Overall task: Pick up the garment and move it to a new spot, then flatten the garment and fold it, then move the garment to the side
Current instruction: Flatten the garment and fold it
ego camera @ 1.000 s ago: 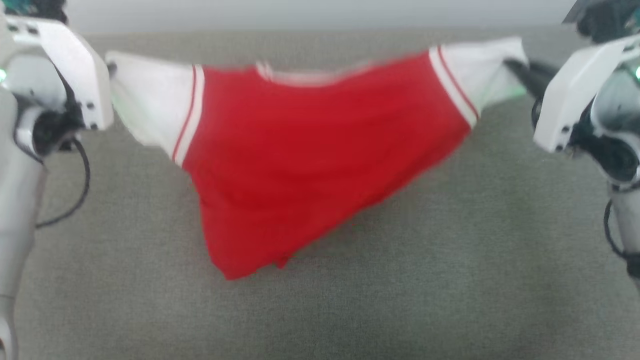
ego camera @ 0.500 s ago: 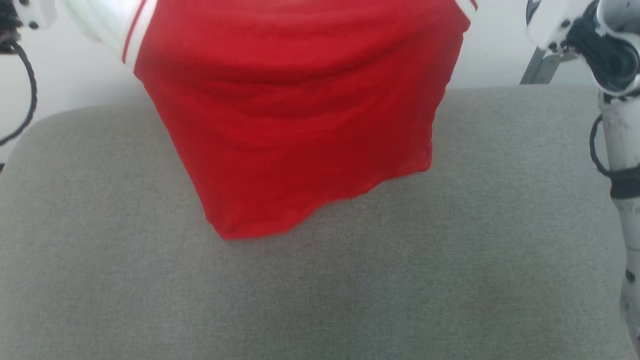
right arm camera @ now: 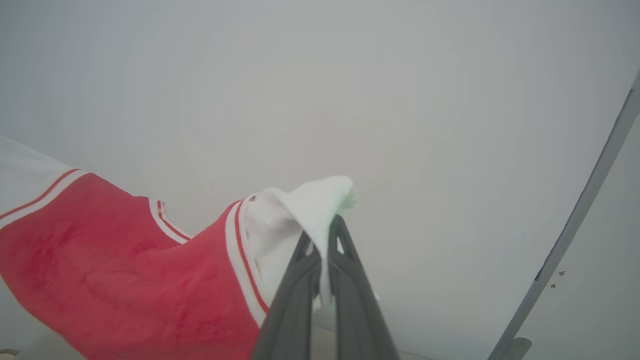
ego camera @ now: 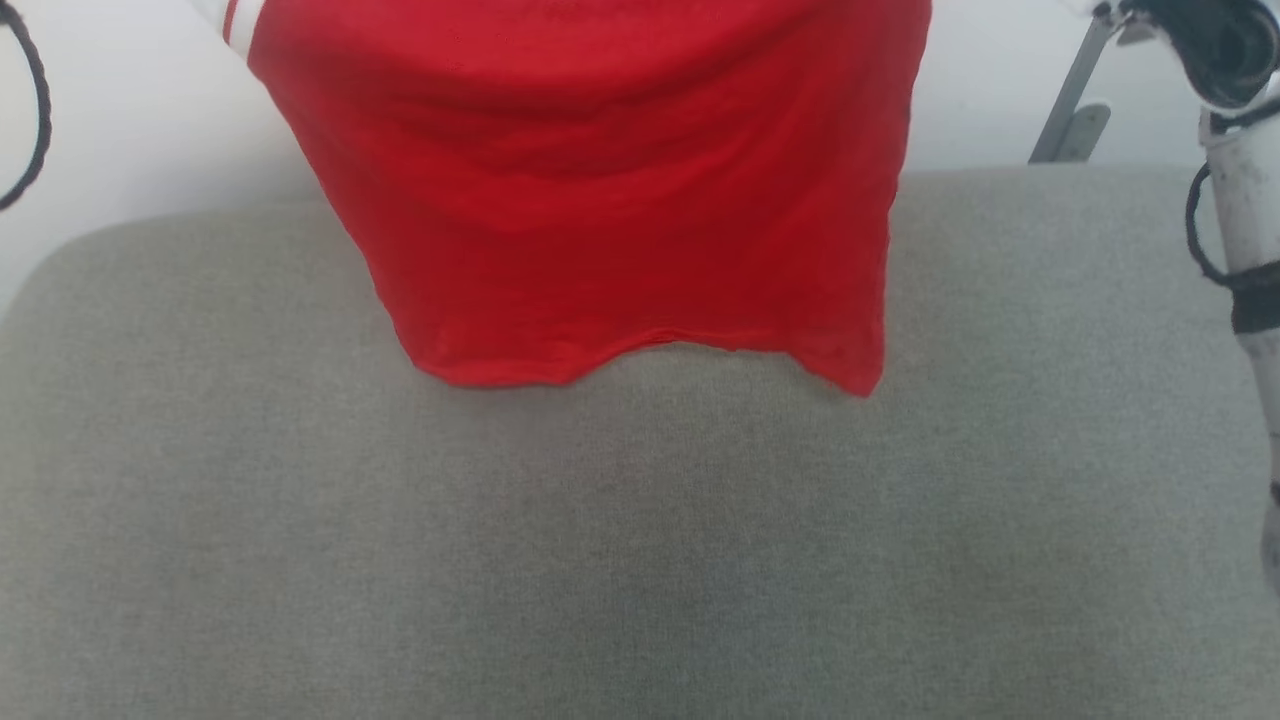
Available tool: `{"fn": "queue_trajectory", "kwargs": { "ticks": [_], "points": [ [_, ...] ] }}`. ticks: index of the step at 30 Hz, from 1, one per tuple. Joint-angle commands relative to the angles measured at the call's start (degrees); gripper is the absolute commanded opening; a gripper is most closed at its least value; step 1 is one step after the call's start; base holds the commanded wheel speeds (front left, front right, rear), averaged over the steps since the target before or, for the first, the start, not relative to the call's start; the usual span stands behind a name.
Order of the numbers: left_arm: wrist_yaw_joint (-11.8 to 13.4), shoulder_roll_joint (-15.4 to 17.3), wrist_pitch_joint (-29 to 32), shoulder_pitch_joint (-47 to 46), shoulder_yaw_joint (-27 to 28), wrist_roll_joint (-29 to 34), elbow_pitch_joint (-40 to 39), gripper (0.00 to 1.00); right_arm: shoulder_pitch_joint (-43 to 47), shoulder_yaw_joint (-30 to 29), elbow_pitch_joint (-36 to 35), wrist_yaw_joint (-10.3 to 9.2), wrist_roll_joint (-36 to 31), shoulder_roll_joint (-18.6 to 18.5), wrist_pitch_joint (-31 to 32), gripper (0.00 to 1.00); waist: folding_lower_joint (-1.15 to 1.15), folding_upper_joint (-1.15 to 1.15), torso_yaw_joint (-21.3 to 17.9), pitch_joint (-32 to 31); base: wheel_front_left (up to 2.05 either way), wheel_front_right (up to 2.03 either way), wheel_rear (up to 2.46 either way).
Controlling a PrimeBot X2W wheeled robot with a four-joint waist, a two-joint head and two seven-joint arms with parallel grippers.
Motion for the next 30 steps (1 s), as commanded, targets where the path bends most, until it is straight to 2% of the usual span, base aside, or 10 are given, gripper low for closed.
{"fn": "queue_trajectory", "kwargs": {
  "ticks": [1, 9, 13, 19, 21, 24, 27, 30],
  "points": [
    [0.1, -0.1, -0.9, -0.8, 0.1, 0.6, 0.6, 0.00, -0.9, 0.5, 0.6, 0.02, -0.6, -0.2, -1.2, 0.00, 0.00, 0.00, -0.3, 1.8, 0.00, 0.00, 0.00],
    [1.0, -3.2, -7.0, -8.0, -0.6, 2.3, 4.7, 0.00, -8.7, 3.7, 6.9, 0.01, -5.1, -2.3, -14.4, 0.00, 0.00, 0.00, -0.6, 12.3, 0.00, 0.00, 0.00],
    [1.4, -4.9, -13.1, -13.4, -1.0, 4.3, 6.9, 0.00, -13.6, 5.2, 10.7, 0.01, -8.7, -3.4, -23.4, 0.00, 0.00, 0.00, -0.3, 17.4, 0.00, 0.00, 0.00],
    [2.7, -6.4, -26.3, -21.3, -1.8, 8.0, 10.2, 0.00, -21.3, 5.0, 17.1, 0.01, -16.6, -4.0, -37.2, 0.00, 0.00, 0.00, 0.6, 22.1, 0.00, 0.00, 0.00],
    [3.1, -6.9, -31.6, -23.4, -1.8, 8.9, 11.1, 0.00, -23.2, 4.9, 17.9, 0.01, -19.9, -4.5, -38.9, 0.00, 0.00, 0.00, 1.1, 23.2, 0.00, 0.00, 0.00],
    [3.0, -7.9, -38.8, -25.0, -1.8, 9.4, 12.2, 0.00, -24.5, 4.5, 15.3, 0.01, -25.0, -5.2, -39.6, 0.00, 0.00, 0.00, 2.1, 24.3, 0.00, 0.00, 0.00],
    [2.2, -8.3, -41.2, -25.0, -2.0, 9.5, 13.4, 0.00, -22.3, 3.7, 13.1, 0.01, -27.0, -5.1, -39.5, 0.00, 0.00, 0.00, 2.8, 24.6, 0.00, 0.00, 0.00],
    [0.7, -9.0, -42.1, -22.1, -3.5, 9.8, 16.1, 0.00, -18.4, 4.0, 14.0, 0.01, -26.4, -4.7, -39.5, 0.00, 0.00, 0.00, 3.6, 24.0, 0.00, 0.00, 0.00]
  ]
}}
